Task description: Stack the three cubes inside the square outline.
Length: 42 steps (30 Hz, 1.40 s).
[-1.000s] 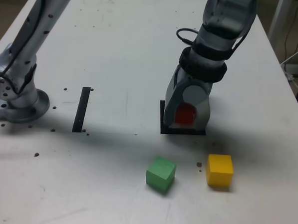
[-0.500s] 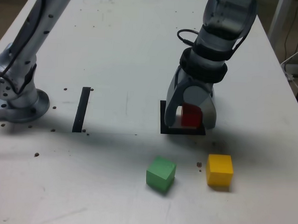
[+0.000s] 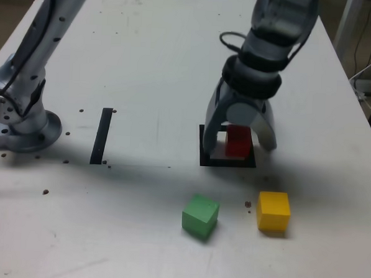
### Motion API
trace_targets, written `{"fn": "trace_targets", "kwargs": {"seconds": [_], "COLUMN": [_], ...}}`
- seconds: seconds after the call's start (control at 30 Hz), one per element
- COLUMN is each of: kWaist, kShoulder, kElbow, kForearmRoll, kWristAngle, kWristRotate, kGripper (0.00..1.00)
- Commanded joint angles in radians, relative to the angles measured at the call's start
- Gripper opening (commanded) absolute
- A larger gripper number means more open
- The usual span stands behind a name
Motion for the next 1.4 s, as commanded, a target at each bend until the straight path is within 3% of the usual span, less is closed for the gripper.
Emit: {"fn": "trace_targets", "kwargs": {"seconds": [0.0, 0.2, 0.47, 0.87, 1.37], "kWaist": [-0.003, -0.029, -0.100, -0.244, -0.269], "kShoulder": [-0.021, -0.050, -0.041, 0.106, 0.235], "kElbow": [-0.006, -0.043, -0.161, -0.433, -0.504], "kForearmRoll": [0.015, 0.067, 0.124, 0.242, 0.255], "kWristAngle": [0.019, 0.062, 0.067, 0.003, -0.080], "kWristRotate": [-0.012, -0.046, -0.089, -0.206, -0.258], "kGripper": [0.99, 0.99, 1.00, 0.99, 0.95]}}
